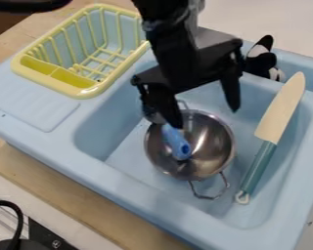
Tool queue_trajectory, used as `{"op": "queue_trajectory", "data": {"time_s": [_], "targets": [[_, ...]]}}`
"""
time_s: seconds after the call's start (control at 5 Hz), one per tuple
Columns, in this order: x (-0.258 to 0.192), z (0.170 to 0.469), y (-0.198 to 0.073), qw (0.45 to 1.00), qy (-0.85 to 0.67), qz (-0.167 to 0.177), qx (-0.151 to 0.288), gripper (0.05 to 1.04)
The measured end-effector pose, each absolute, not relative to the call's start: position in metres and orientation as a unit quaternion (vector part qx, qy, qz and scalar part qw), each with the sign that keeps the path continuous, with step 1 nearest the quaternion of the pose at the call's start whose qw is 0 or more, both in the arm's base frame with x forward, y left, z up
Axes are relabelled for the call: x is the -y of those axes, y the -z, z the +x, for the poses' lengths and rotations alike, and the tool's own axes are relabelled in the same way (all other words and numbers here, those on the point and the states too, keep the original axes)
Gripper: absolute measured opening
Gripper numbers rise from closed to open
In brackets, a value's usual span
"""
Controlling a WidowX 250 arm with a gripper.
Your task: Move the sufuria into the sink
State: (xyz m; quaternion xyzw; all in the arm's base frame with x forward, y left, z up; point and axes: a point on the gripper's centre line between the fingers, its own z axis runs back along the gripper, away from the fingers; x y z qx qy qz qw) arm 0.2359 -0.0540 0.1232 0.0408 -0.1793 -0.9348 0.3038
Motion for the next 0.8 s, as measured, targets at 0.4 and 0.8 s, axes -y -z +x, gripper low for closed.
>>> {"op": "queue_trajectory", "data": {"time_s": [0.4,0.8], "targets": [[0.037,0.232,-0.128,0.363,0.928,0.039,0.069,0.997],[-0.006,0.220,-0.142,0.433,0.898,0.044,0.070,0.997]]}}
